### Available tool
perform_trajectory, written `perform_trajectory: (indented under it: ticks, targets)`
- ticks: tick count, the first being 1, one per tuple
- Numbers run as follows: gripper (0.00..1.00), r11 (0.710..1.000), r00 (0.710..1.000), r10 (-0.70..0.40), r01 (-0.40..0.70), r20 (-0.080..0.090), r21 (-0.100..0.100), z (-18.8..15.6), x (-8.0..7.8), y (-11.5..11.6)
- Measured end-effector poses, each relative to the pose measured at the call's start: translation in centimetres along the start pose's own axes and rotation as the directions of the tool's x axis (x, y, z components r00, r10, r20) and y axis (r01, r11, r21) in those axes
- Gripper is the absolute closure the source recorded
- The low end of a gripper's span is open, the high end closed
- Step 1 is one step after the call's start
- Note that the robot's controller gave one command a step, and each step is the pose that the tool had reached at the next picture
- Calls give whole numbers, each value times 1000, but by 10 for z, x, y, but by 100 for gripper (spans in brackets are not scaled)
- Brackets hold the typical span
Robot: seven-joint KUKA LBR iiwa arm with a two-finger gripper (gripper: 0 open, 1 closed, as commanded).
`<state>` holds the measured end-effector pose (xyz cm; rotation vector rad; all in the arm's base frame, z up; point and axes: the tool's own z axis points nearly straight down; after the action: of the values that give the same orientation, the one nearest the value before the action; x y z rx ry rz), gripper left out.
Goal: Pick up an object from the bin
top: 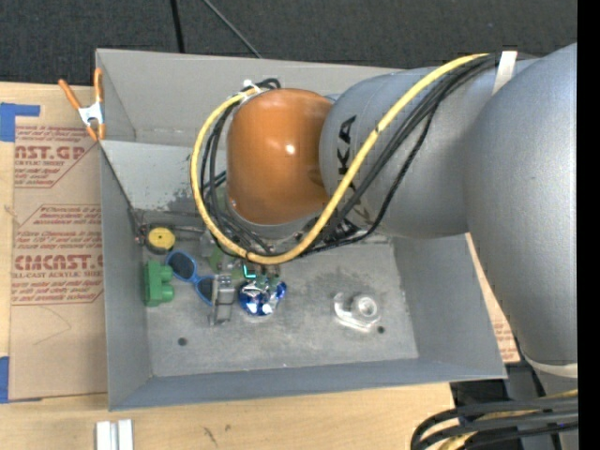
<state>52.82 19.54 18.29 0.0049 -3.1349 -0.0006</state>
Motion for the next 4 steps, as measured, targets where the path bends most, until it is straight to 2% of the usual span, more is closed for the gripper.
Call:
perform_trajectory:
  ticks: [1,2,3,4]
  targets:
    - [0,977,977,-215,215,3,2,109,-37,-59]
    - [0,985,985,-172,172,7,3,113,-44,-124]
    - [100,984,984,-177,177,9,0,112,-44,-120]
    - [100,954,954,-301,301,10,-1,113,-33,-21]
